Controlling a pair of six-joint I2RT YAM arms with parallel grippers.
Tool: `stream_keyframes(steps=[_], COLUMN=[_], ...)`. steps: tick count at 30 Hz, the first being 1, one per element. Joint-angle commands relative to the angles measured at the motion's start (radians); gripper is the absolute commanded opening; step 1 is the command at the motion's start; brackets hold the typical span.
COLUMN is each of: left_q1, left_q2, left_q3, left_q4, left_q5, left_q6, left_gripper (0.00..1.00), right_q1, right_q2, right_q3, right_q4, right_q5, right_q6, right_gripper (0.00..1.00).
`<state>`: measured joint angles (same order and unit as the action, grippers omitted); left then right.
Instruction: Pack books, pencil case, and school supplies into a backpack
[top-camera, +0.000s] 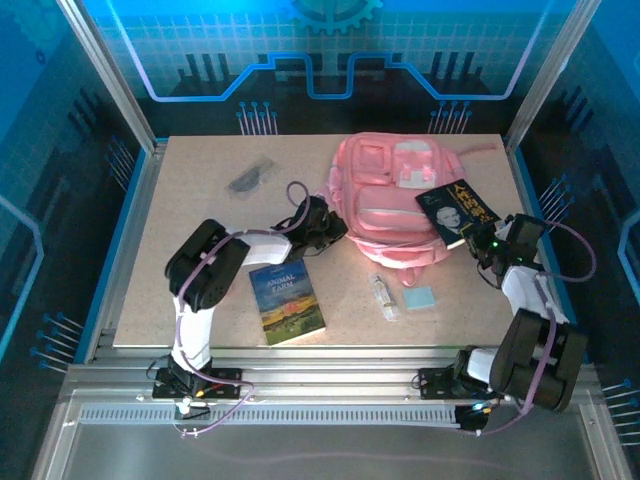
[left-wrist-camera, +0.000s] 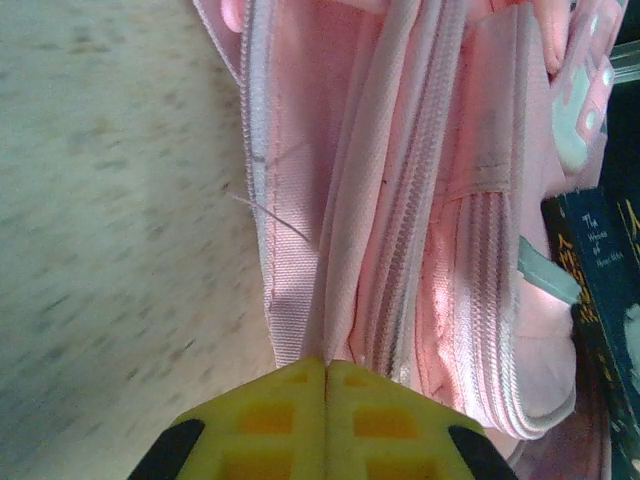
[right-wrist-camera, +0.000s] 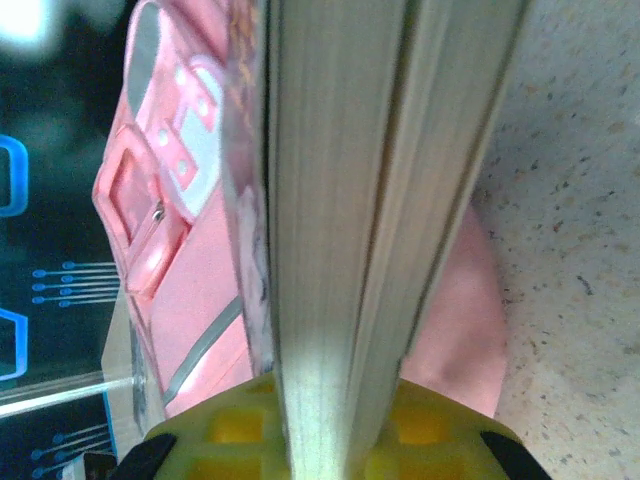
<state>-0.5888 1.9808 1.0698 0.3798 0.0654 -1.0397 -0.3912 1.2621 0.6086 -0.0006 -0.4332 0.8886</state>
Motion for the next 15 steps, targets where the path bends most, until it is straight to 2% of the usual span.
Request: stream_keyframes(steps=[1, 5, 9, 13, 15], left_q1=[-0.001, -0.006, -0.004, -0.003, -0.004], left_q2=[-0.101, -0.183, -0.240, -0.280, -0.279], left_q3=[-0.099, -0.172, -0.172, -0.079, 0.009], left_q4=[0.002, -0.061, -0.179, -0.328, -0.430], left_q5=[-0.012, -0.007, -0.032, -0.031, 0.011], left_q6=[-0.009, 0.021, 0.127, 0.346, 0.493], left_gripper=[0.00, 0.00, 0.00, 0.31, 0.40], right_q1=[0.024, 0.105, 0.161, 0.162, 0.158], right_q2=[0.079, 0.146, 0.162, 0.115, 0.078], right_q3=[0.022, 0.075, 0.116, 0.153, 0.184], right_q4=[0.131, 0.133, 0.136, 0.087, 0.028], right_q5=[-0.071, -0.083, -0.085, -0.097, -0.098], right_q6=[-0.012, -0.025, -0.018, -0.020, -0.038], right_gripper=[0.00, 0.00, 0.00, 0.00, 0.00])
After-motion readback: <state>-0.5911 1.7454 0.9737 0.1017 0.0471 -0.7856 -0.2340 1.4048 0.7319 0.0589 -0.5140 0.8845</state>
